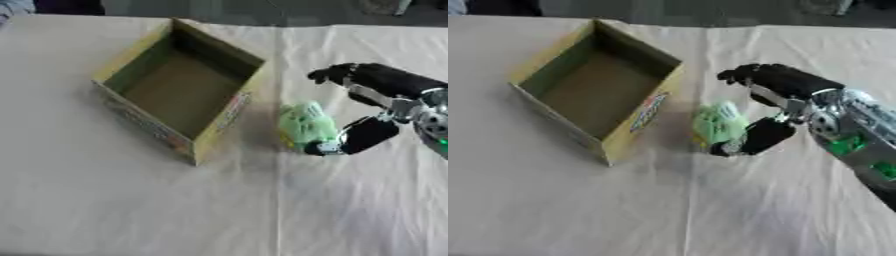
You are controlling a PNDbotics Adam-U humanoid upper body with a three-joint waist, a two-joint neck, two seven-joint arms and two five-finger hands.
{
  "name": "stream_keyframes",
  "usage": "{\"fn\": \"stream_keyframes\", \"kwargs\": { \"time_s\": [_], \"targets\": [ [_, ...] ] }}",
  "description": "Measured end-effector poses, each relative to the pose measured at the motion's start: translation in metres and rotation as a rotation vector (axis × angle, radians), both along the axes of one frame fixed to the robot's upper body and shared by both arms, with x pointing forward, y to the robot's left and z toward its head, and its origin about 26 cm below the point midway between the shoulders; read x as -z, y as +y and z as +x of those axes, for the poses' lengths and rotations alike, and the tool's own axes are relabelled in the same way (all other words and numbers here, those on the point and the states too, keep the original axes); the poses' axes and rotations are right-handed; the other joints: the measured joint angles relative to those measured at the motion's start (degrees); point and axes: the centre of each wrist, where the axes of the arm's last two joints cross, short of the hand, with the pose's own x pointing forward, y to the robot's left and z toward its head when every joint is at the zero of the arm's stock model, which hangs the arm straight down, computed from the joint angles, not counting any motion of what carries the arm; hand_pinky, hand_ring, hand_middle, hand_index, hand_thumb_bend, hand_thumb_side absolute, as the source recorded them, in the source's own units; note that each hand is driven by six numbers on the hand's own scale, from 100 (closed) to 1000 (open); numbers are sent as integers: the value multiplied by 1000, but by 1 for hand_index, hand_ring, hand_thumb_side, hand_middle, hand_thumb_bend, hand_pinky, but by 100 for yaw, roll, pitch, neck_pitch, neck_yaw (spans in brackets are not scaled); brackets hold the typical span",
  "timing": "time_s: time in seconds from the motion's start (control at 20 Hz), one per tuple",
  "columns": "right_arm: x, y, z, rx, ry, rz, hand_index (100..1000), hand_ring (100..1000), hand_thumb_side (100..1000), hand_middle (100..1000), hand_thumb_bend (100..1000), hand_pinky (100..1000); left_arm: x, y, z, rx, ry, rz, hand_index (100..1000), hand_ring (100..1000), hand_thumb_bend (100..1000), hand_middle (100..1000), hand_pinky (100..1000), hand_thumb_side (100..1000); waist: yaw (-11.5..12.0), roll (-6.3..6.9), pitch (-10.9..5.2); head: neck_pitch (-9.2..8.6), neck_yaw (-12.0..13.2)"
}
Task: Pick up objects on the table and place them in the box.
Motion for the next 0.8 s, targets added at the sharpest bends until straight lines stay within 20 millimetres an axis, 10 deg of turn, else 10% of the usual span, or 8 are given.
{"fn": "stream_keyframes", "kwargs": {
  "time_s": [0.8],
  "targets": [
    [14, 17, 7, 101, 51, -84, 1000, 947, 533, 878, 571, 908, 1, -3, 0, 14, 5, -4, 769, 599, 100, 683, 305, 722, 87, -6, 71, -31, -46]
  ]
}}
